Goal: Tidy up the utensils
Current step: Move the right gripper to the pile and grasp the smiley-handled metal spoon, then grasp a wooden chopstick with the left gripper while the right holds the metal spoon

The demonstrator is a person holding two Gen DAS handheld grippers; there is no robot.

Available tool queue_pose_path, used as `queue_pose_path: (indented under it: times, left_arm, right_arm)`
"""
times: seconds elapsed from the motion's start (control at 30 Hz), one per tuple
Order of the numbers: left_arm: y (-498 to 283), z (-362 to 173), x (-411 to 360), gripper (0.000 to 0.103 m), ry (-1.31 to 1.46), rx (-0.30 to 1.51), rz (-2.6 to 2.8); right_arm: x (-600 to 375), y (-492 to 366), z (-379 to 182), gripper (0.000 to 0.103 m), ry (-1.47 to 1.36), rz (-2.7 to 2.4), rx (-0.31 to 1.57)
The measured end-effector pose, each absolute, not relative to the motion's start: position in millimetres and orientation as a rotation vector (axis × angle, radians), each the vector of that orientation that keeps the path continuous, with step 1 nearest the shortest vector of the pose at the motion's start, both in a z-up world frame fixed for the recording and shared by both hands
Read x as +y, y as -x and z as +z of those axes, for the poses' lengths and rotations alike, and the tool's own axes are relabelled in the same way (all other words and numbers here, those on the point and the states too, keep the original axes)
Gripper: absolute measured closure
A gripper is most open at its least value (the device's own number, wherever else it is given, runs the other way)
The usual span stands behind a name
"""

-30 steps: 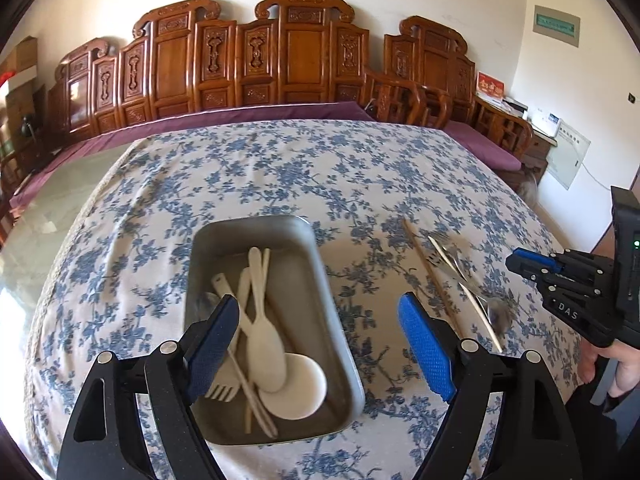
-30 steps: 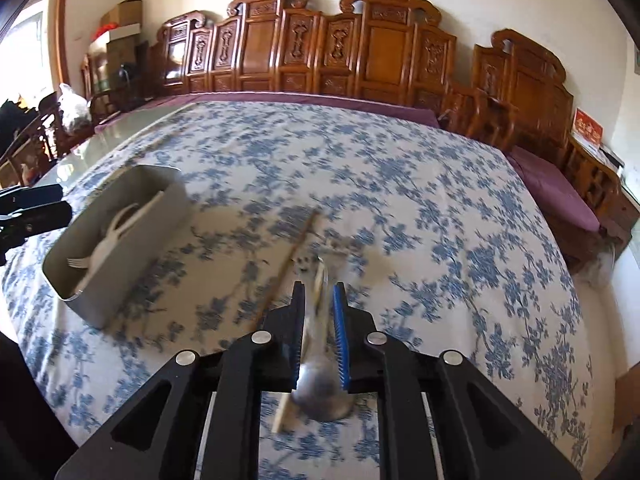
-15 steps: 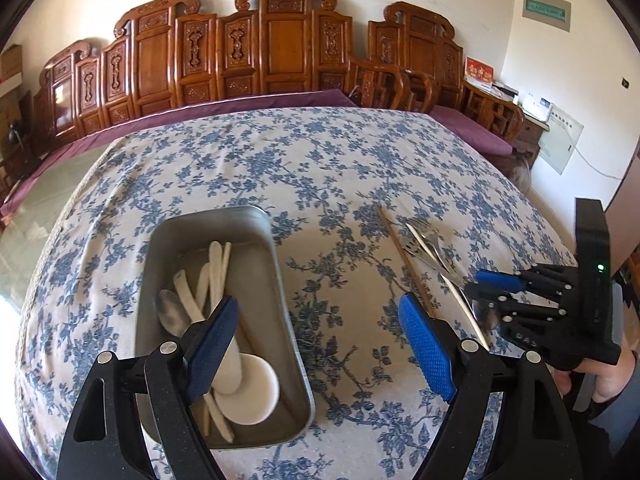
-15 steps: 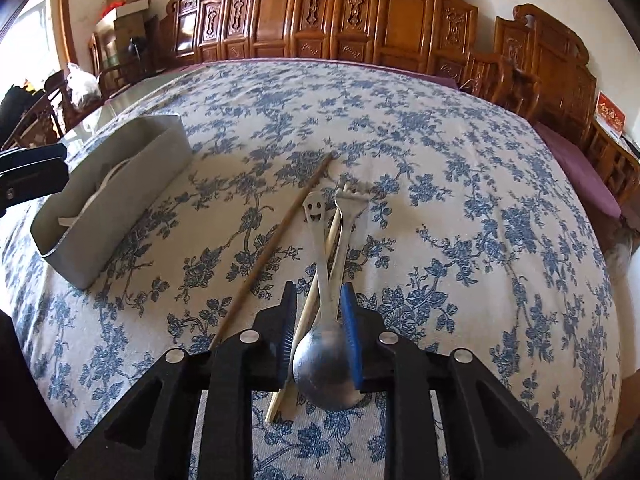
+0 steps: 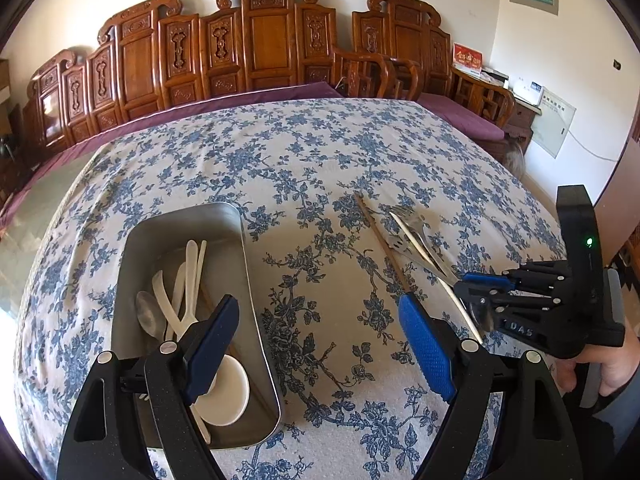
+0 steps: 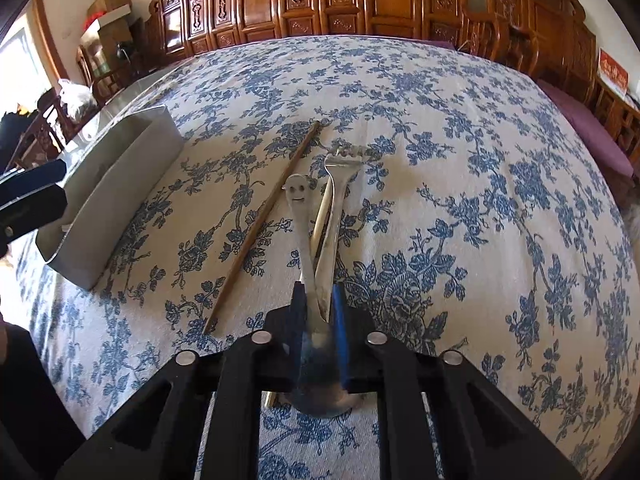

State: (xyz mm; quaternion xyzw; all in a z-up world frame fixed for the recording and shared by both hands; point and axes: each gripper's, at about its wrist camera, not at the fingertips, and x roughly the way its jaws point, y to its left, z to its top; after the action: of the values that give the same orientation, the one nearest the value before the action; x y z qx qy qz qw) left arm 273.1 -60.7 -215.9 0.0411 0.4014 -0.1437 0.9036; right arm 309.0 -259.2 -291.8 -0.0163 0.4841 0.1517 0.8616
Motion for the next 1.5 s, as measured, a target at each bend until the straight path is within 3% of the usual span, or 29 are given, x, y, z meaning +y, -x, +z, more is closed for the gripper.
queue_pose_path:
  times: [0.37, 0.63, 0.97, 1.5]
  left_arm:
    - [-274, -219, -64, 0.025, -0.096, 0.835, -0.305]
    - [-274, -222, -67, 0.025, -0.105, 0.842, -0.305]
    - [-274, -225, -71, 0.025, -0.118, 0.85, -0.314]
    - [-274, -228, -76, 0.025, -0.139, 0.857, -0.32]
  right_arm:
    - [-269, -298, -284, 0.103, 0.078, 0.292, 0.992]
    - [-272, -297, -281, 0.102, 0.059, 0.313, 0.967]
    - [-259, -296, -292, 0.085, 0.172, 0.321, 0.99]
    - [-291, -310, -295, 0.08, 0.044, 0.301, 1.036]
